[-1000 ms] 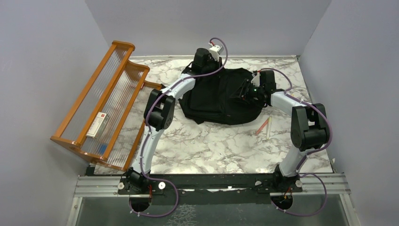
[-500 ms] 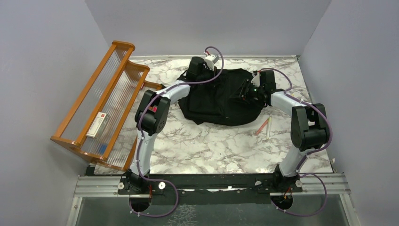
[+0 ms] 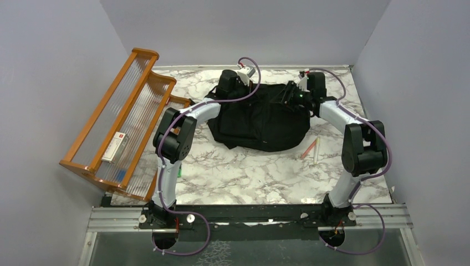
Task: Pack the student bag
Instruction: Unzip the student bag at the center of the board.
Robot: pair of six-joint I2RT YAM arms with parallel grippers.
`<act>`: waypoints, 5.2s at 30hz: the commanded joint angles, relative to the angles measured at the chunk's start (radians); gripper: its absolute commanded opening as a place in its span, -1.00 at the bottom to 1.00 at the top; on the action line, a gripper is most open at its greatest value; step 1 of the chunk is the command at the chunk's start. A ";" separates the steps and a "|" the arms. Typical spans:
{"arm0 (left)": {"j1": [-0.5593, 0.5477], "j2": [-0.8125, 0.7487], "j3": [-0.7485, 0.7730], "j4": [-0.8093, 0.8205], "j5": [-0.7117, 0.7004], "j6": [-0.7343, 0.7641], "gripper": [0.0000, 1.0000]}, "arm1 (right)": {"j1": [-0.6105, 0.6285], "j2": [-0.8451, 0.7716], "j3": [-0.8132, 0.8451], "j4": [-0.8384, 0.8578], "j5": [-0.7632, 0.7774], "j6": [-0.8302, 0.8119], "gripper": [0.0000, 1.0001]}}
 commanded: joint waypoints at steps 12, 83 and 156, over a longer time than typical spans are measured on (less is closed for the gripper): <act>-0.004 -0.035 0.018 0.040 0.081 -0.041 -1.00 | 0.049 0.221 0.325 -0.079 0.106 -0.013 0.00; 0.077 -0.256 -0.191 -0.060 0.029 -0.061 -0.78 | 0.104 0.139 0.254 -0.082 0.182 -0.136 -0.26; 0.059 -0.061 -0.059 0.106 0.131 0.232 0.33 | 0.095 0.062 0.140 -0.076 0.089 -0.145 -0.99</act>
